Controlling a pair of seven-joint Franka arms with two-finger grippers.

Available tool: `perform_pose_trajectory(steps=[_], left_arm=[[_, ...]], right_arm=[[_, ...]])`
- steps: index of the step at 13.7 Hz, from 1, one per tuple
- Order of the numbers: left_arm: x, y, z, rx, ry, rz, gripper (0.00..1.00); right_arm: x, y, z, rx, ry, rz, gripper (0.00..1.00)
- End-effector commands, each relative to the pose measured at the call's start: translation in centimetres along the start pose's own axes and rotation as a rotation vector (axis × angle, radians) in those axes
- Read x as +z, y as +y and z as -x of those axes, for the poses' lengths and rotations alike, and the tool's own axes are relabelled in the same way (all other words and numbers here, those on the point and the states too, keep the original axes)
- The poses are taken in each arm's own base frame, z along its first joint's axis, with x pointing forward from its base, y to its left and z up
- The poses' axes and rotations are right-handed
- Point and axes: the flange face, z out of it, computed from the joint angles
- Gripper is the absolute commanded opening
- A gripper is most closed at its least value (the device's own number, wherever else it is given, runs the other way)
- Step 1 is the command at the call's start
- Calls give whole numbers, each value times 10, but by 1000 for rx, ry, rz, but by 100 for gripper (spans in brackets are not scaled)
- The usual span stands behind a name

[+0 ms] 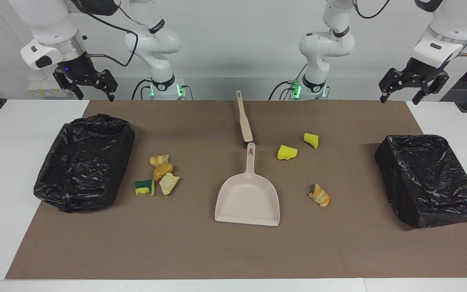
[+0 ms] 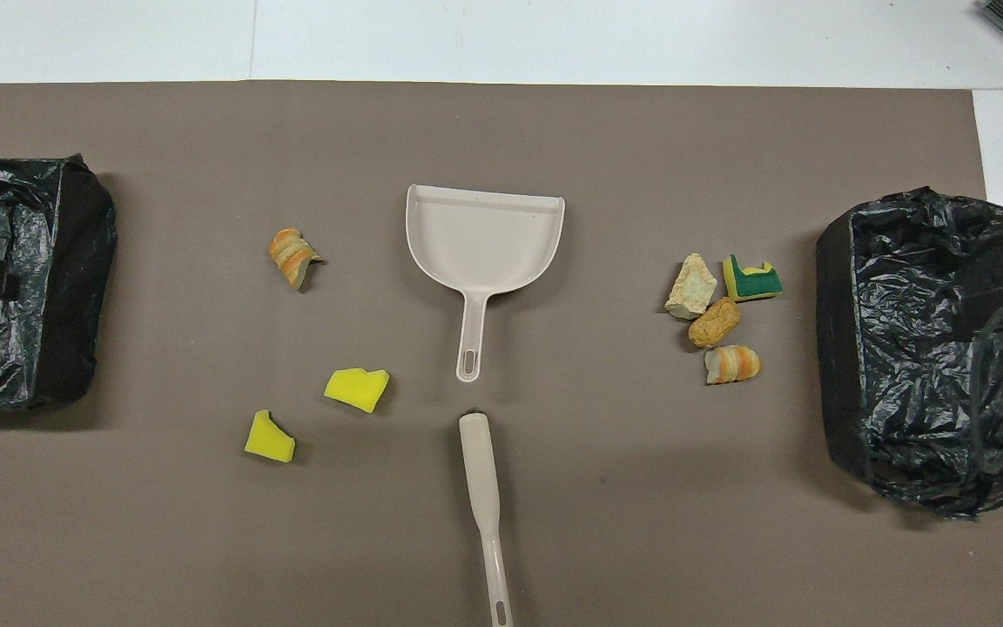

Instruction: Sweep and dump trash in bin

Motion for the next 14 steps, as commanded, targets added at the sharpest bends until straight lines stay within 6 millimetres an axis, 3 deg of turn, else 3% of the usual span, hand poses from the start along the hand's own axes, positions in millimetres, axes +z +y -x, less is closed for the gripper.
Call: perform_pose_trajectory(steps=[1, 11, 14], left_arm=[[0, -1, 5, 7, -17, 1, 100], [-1, 13, 4, 20, -6, 9, 100], [12, 39, 10, 60, -33, 15, 100]], right_arm=[[0, 4, 6, -20, 18, -5, 100], [0, 2, 5, -22, 16, -5, 100], [2, 1, 6, -20, 12, -5, 100]])
